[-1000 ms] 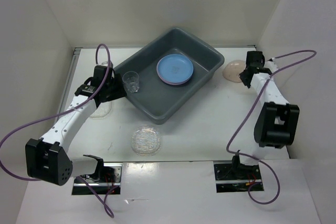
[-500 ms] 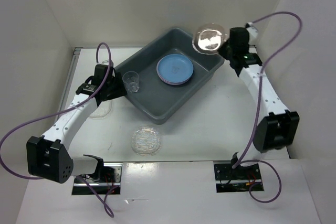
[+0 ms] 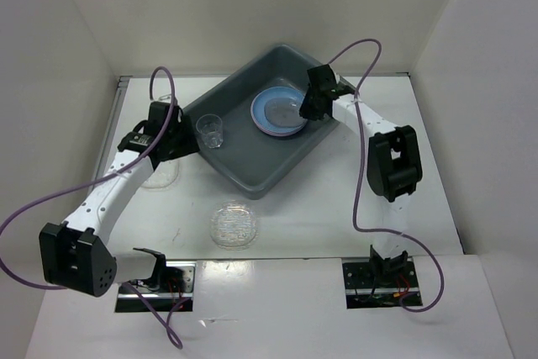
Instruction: Place the mixed dishes into the plastic bin
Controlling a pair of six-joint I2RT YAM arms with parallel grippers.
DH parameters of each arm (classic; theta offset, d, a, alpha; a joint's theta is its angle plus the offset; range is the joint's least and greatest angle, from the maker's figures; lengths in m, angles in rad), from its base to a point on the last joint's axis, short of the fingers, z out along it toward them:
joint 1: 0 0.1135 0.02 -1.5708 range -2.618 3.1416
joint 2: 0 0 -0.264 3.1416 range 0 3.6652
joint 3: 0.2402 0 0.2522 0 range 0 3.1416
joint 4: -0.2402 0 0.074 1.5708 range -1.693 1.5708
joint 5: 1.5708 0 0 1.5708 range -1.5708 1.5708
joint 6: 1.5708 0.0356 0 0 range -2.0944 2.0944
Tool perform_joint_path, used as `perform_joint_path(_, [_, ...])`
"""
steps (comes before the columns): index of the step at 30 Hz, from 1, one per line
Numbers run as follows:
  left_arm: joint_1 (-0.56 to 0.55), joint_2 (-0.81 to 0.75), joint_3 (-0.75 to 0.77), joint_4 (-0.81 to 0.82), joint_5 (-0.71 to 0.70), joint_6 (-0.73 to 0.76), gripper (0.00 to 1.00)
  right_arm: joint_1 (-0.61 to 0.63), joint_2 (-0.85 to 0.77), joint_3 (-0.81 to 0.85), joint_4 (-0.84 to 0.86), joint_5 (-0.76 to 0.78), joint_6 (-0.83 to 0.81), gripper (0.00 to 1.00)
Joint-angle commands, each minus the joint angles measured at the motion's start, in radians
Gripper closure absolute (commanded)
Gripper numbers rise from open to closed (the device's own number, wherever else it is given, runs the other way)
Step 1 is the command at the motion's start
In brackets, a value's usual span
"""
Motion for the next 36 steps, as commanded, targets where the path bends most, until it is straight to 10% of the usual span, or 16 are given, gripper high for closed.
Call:
perform_joint_path(1, [0.003, -0.033, 0.045, -0.014, -0.013, -0.005, 0.33, 0.0, 0.0, 0.071, 0.011, -0.036, -0.008, 0.82])
perform_joint_path(5, [0.003, -0.033, 0.036, -0.014, -0.004, -0.014, 0.33, 0.0, -0.009, 0.071, 0.036, -0.056, -0.027, 0.46])
perform_joint_path(9, [0.012, -0.024, 0.025, -0.014, -0.079, -0.042, 0.33, 0.0, -0.11, 0.06, 0.05, -0.068, -0.058, 0.34])
perform_joint_path(15, [0.088, -0.013, 0.016, -0.056, -0.261, -0.175, 0.27, 0.0, -0.376, -0.012, -0.012, -0.114, -0.123, 0.28])
perform_joint_path(18, [0.162, -0.022, 0.002, -0.07, -0.291, -0.203, 0.0, 0.009, -0.561, -0.136, -0.012, -0.114, -0.123, 0.28])
perform_joint_path(20, [0.206, -0.022, -0.021, -0.045, -0.248, -0.22, 0.0, 0.009, -0.647, -0.229, -0.012, -0.114, -0.123, 0.28])
perform_joint_path(36, [0.602, 0.088, -0.226, 0.107, 0.008, -0.301, 0.33, 0.009, -1.05, -0.488, -0.162, -0.136, -0.133, 0.27])
